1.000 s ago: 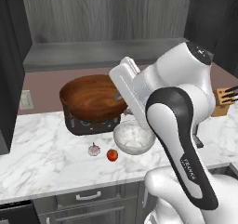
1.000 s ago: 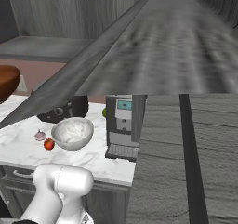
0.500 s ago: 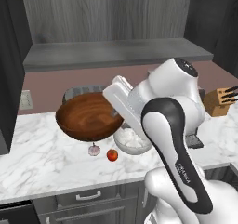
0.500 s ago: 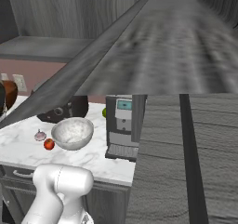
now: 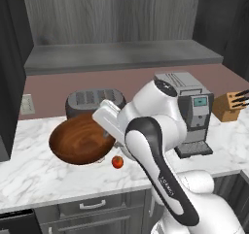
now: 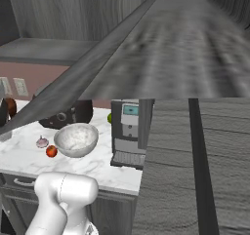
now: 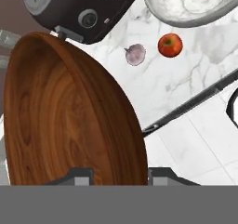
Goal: Pick both bowls and place them on the counter. Then place the garlic in one bowl and place the apple in the other bowl.
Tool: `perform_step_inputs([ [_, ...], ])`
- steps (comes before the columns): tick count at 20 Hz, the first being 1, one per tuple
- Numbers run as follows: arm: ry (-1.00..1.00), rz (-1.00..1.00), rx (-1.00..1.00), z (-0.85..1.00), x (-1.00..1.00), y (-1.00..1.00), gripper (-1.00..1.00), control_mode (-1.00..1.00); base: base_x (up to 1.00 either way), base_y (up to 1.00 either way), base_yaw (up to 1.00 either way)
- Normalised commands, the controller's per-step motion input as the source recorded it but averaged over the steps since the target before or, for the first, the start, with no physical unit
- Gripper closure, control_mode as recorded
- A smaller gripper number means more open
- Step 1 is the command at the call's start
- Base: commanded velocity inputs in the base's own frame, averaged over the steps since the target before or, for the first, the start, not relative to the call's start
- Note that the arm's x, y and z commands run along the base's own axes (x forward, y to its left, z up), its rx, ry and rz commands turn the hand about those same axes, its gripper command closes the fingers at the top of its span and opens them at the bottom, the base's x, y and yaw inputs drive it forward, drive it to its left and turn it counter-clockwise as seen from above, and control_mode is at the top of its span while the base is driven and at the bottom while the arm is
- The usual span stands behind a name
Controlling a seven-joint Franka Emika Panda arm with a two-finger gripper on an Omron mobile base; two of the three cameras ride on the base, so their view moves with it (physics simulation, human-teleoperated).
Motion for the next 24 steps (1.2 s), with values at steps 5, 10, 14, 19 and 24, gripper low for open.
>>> perform_step_inputs([
  [5,0.0,0.07,-0.01,-0.55,0.27,0.29,1.0,-1.0,0.0,0.0,0.0],
  [10,0.0,0.06,0.0,-0.56,0.29,0.3,1.0,-1.0,0.0,0.0,0.0],
  [14,0.0,0.06,0.0,-0.5,0.31,0.29,1.0,-1.0,0.0,0.0,0.0],
  [19,0.0,0.04,0.0,-0.41,0.4,0.25,1.0,-1.0,0.0,0.0,0.0],
  [24,0.0,0.02,0.0,-0.3,0.39,0.23,1.0,-1.0,0.0,0.0,0.0],
])
